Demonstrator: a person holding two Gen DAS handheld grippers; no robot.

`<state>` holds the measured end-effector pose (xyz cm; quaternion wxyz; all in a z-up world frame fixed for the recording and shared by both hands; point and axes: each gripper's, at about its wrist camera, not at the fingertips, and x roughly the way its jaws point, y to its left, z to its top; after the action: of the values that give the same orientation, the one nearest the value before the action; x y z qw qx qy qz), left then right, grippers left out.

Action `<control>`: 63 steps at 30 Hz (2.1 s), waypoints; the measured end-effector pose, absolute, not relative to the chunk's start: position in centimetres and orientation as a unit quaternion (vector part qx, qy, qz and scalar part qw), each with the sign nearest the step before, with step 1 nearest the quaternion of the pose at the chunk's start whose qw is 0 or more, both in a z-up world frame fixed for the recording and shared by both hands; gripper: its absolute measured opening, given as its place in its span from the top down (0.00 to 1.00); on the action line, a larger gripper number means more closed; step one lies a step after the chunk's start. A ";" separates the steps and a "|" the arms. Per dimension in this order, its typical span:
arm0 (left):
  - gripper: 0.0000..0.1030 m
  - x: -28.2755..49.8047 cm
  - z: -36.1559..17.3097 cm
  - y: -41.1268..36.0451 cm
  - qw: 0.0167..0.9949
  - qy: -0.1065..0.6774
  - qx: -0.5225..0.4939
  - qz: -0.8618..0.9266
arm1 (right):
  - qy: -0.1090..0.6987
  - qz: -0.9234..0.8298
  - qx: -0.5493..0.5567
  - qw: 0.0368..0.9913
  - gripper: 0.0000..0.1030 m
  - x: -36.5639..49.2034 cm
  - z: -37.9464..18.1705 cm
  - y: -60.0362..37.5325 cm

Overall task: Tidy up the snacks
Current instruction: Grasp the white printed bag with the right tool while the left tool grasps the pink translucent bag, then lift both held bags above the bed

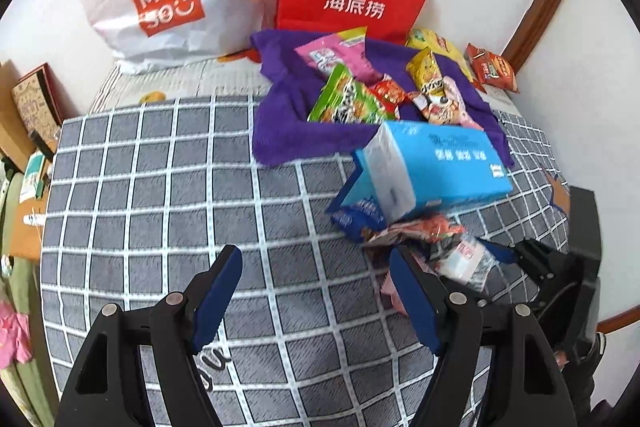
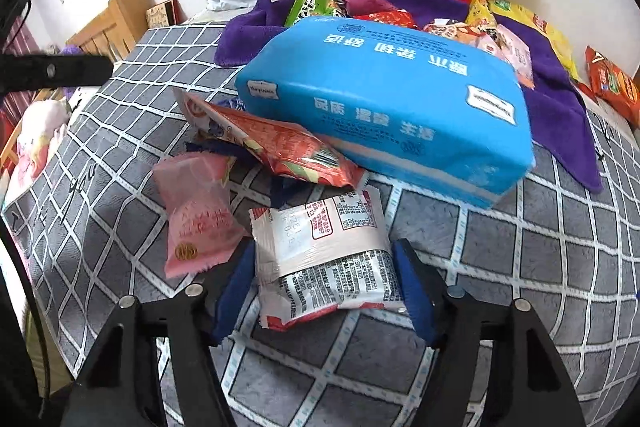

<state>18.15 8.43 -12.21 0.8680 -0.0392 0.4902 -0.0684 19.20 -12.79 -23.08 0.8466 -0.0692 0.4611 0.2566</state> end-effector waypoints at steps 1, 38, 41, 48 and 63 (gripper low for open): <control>0.28 17.9 -12.6 8.4 0.867 0.492 -0.041 -0.068 | 0.461 0.258 -0.064 0.847 0.38 19.0 -22.9 -13.1; 0.45 17.7 -19.6 -1.2 0.872 0.484 -0.034 -0.060 | 0.411 0.105 -0.001 0.906 0.32 17.5 -24.6 -23.2; 0.53 16.8 -19.4 -0.3 0.871 0.484 -0.023 -0.078 | 0.411 0.103 -0.006 0.906 0.32 17.5 -24.6 -23.1; 0.52 14.6 -19.5 1.1 0.881 0.464 0.005 -0.086 | 0.411 0.103 -0.006 0.906 0.32 17.5 -24.6 -23.1; 0.49 13.7 -20.3 -0.1 0.904 0.418 0.053 -0.065 | 0.411 0.101 -0.008 0.906 0.31 17.6 -24.7 -23.2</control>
<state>13.69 -0.12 -20.34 0.9044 0.0529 0.4185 -0.0648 17.63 -23.22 -24.69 0.9059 -0.0083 0.4111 0.1012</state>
